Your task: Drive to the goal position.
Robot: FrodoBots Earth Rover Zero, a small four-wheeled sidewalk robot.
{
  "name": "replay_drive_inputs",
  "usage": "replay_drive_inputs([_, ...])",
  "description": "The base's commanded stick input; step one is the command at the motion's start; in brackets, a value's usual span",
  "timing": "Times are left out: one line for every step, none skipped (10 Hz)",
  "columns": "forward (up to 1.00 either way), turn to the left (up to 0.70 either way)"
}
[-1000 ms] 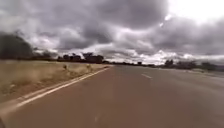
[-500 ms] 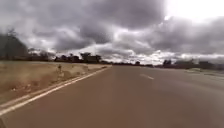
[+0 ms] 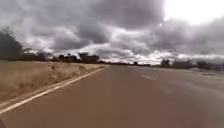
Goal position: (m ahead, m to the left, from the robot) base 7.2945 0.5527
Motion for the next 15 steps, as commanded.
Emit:
replay_drive_inputs([0.85,0.04])
replay_drive_inputs([0.85,0.04])
replay_drive_inputs([0.85,0.04])
replay_drive_inputs([0.85,0.04])
replay_drive_inputs([0.85,0.04])
replay_drive_inputs([0.85,0.04])
replay_drive_inputs([0.85,0.04])
replay_drive_inputs([0.85,0.04])
replay_drive_inputs([0.85,0.04])
replay_drive_inputs([0.85,0.04])
replay_drive_inputs([0.85,0.04])
replay_drive_inputs([0.85,0.04])
replay_drive_inputs([0.85,0.04])
replay_drive_inputs([0.85,0.04])
replay_drive_inputs([0.85,0.04])
